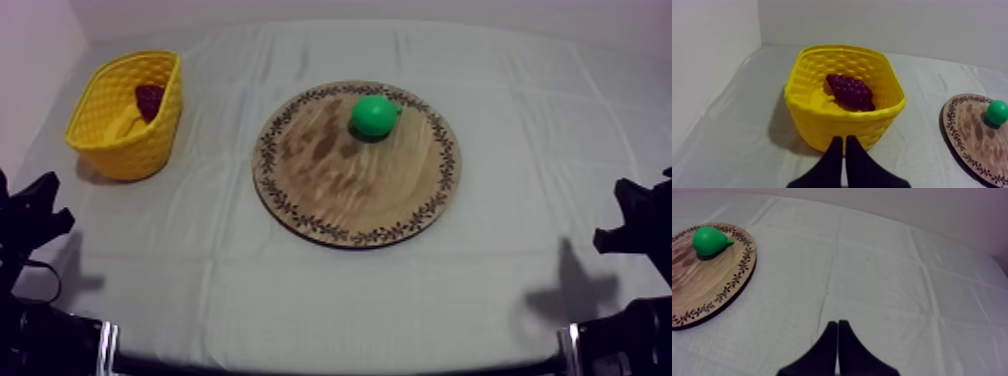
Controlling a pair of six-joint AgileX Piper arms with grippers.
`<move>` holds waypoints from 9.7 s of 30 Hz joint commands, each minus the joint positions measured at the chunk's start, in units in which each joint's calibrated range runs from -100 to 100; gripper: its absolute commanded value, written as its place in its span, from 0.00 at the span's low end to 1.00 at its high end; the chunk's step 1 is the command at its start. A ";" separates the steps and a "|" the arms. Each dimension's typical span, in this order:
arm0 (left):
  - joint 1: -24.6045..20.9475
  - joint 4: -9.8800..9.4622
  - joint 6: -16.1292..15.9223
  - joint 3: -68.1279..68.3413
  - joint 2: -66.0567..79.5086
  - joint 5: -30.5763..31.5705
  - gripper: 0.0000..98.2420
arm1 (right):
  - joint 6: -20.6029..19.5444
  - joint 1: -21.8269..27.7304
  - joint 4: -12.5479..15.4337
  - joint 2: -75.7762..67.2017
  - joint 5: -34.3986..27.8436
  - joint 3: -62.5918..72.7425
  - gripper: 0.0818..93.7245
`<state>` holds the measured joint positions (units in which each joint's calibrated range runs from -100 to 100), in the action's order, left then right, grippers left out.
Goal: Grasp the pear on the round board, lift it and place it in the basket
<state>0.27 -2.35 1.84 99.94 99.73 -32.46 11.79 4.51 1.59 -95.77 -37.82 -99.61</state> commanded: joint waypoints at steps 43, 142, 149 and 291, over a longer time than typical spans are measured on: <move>4.39 -1.20 -0.94 -47.34 -35.25 -8.21 0.00 | 0.01 0.01 0.00 0.01 0.00 -0.05 0.00; 34.28 -13.80 16.48 -123.87 -149.49 -21.85 0.88 | 0.01 0.01 0.00 0.01 0.00 -0.05 0.00; 34.34 -14.67 15.40 -128.37 -153.67 -22.92 0.85 | 0.01 0.01 0.00 0.01 0.00 -0.05 0.00; 2.68 -10.16 4.78 -27.71 -32.12 -0.76 0.01 | 0.01 -0.07 0.00 0.01 0.00 -0.05 0.00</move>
<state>2.77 -12.56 7.44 66.00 55.27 -32.88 11.75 4.47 1.59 -95.77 -37.79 -99.61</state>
